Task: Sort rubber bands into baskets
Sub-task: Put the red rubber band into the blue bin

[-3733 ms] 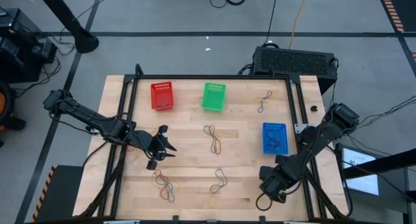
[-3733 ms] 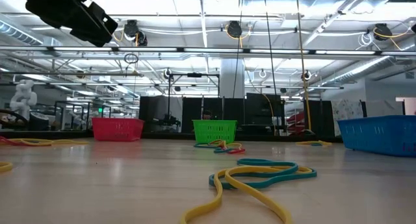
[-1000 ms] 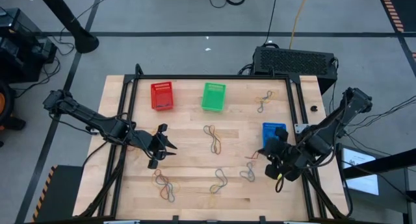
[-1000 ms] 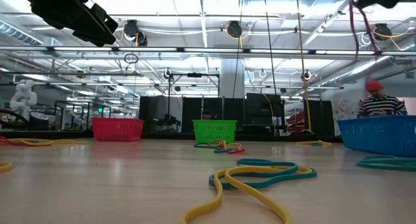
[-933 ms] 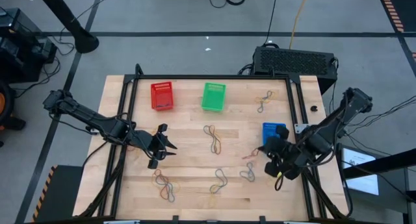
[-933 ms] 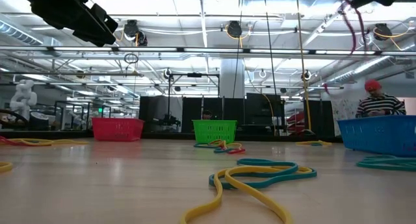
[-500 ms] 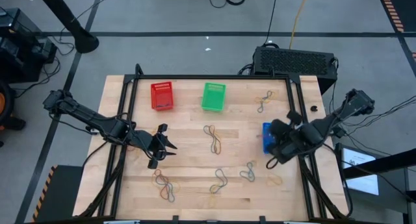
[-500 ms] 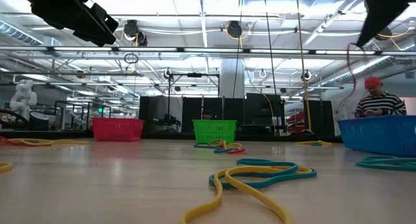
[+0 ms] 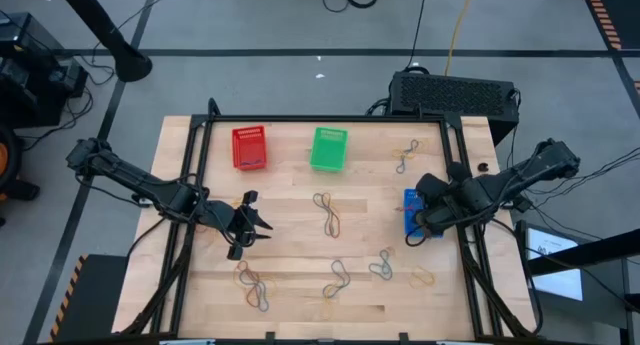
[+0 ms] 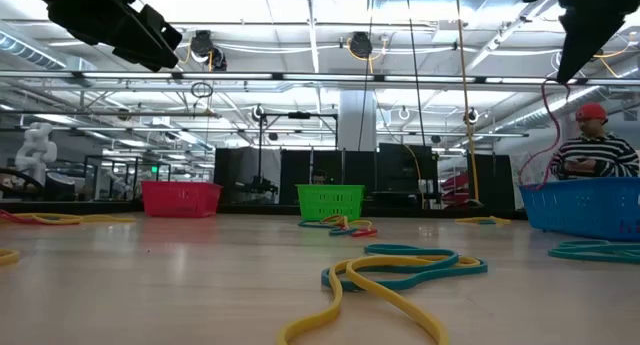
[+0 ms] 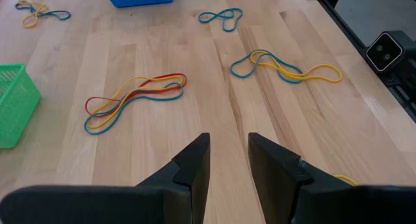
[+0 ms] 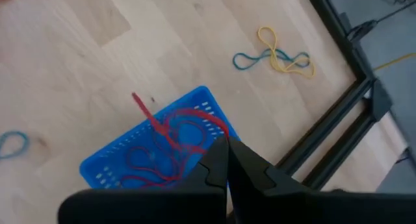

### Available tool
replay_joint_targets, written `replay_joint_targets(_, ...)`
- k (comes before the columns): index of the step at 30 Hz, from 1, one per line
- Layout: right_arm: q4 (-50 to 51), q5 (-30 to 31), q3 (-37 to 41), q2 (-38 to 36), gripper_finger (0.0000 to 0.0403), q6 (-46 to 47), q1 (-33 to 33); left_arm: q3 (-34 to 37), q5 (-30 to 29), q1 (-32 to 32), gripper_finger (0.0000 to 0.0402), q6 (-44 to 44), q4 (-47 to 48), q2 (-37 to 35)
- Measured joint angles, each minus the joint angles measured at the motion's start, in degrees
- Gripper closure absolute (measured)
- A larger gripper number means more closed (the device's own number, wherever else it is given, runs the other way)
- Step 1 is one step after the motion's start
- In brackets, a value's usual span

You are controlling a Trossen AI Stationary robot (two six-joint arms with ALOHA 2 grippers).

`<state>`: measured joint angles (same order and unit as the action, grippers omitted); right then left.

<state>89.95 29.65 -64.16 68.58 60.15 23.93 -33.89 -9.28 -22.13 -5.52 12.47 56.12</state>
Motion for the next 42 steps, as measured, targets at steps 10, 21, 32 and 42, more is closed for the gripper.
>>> replay_joint_targets(10,0.0,-0.6,-2.1,0.0,0.0403,-21.4,-6.7,0.0,-0.6,0.0,0.0291,0.5,0.0,0.0)
replay_joint_targets(21,0.1,-1.5,-4.7,0.0,0.0403,-36.7,-9.5,0.0,-1.1,0.0,0.0291,0.5,0.0,0.0)
replay_joint_targets(32,0.0,-6.5,-4.6,0.2,0.0403,-37.7,-11.4,0.0,-1.1,0.0,0.0291,0.5,0.0,0.0)
replay_joint_targets(42,-4.2,-21.2,5.8,0.2,0.0403,-16.1,-9.4,0.0,-1.1,0.0,0.0291,0.5,0.2,0.0)
